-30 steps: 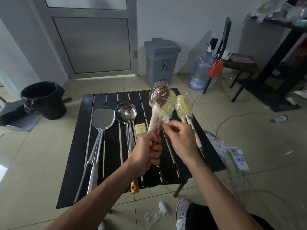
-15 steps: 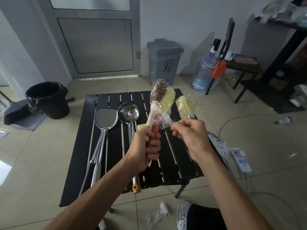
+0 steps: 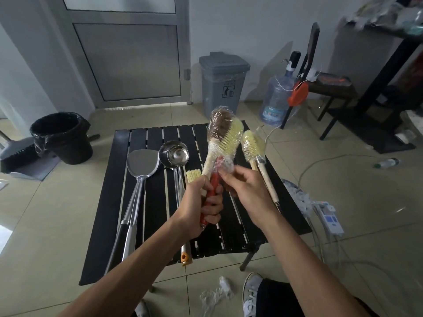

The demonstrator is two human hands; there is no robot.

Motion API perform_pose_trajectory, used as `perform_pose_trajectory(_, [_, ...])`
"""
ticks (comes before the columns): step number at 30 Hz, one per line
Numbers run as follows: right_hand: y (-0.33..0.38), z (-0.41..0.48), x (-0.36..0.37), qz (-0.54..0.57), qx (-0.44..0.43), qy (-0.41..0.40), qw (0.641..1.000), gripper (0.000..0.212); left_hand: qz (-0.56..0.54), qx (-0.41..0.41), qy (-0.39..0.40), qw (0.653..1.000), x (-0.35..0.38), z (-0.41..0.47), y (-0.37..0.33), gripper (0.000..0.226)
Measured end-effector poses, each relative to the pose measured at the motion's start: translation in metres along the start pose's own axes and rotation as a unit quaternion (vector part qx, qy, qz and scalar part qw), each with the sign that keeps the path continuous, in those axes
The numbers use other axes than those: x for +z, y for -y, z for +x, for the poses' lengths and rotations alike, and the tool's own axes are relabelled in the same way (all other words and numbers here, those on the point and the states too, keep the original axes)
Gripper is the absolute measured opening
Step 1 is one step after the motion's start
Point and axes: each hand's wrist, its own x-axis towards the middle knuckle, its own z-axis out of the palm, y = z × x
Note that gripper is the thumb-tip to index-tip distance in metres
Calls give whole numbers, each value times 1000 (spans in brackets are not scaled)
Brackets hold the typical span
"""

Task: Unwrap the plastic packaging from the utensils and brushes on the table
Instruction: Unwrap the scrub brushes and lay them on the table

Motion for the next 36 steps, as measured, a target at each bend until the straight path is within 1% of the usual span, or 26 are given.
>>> perform_pose_trajectory(3, [-1,2,2,-41,-23,-16,999,32,13,9,-22,1000,0,0,2,10])
perform_pose_trajectory(6, [-3,3,3,-100,-20,-41,994,29,16,28,-43,999,2,-1,4,10])
perform_pose_trajectory(13, [-9,7,4,-180,-41,-115,976,32,26,52,-50,997,11,-5,8,10])
perform_pose_trajectory(17, [-9,9,-3,-214,-50,-135,966,39,-9,34,-31,999,15,-7,10,17])
perform_pose_trajectory(20, [-10,12,-6,-228,-51,-147,961,34,-33,37,-14,999,20,-8,10,11])
perform_pose_trajectory(23, [-13,14,-10,-232,-61,-154,959,28,-72,26,23,997,22,-9,9,11])
perform_pose_trajectory(26, [-16,15,-20,-228,-64,-167,957,28,-82,8,62,995,24,-10,8,11])
perform_pose_trajectory(27, [-19,14,-24,-224,-67,-159,959,28,-85,1,70,994,23,-10,7,11])
perform_pose_trajectory(29, [-23,9,-29,-175,-51,-101,978,29,-95,-6,90,991,23,-11,8,11])
perform_pose_trajectory(31, [-21,4,-26,-59,9,-19,998,24,-103,0,103,989,21,-10,8,12])
perform_pose_trajectory(33, [-14,1,-23,77,64,40,994,31,-115,5,109,987,20,-9,7,15])
perform_pose_trajectory(34, [-11,0,-23,130,74,64,987,36,-127,4,112,986,20,-8,6,17])
perform_pose_trajectory(36, [-4,-3,-18,179,72,114,975,47,-150,-6,114,982,20,-8,4,21])
